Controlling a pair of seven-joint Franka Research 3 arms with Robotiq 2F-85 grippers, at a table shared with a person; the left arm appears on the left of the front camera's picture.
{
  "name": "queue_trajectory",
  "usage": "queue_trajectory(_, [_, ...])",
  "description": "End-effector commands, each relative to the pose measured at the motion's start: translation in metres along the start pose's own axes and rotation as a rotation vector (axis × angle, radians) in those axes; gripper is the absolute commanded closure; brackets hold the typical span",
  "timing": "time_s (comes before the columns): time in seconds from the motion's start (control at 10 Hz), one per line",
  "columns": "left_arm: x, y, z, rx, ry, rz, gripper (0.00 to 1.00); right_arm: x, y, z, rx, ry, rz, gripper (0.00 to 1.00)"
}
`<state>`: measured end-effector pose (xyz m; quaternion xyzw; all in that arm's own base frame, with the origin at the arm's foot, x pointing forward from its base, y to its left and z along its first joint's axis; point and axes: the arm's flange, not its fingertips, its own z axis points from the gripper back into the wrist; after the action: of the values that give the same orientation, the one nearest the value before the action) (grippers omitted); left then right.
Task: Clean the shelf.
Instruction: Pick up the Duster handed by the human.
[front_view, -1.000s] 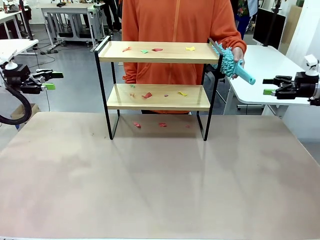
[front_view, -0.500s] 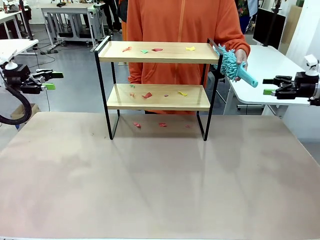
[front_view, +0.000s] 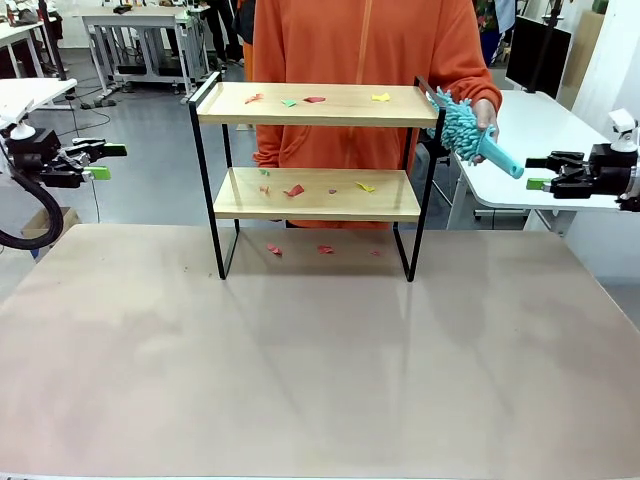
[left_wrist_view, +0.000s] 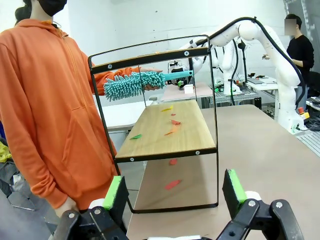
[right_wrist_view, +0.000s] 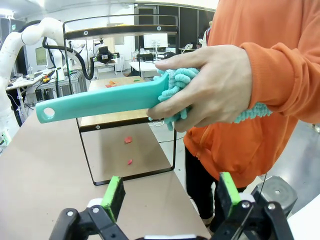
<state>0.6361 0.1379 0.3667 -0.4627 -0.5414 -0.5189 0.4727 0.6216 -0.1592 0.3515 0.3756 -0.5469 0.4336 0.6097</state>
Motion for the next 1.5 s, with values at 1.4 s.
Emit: queue_trajectory(1.4, [0.002,-0.002,-0.002,-0.007,0.021,-0.012,0.00,0.264,0.093,-0.048,-0.484,0.710,-0.423,0.00])
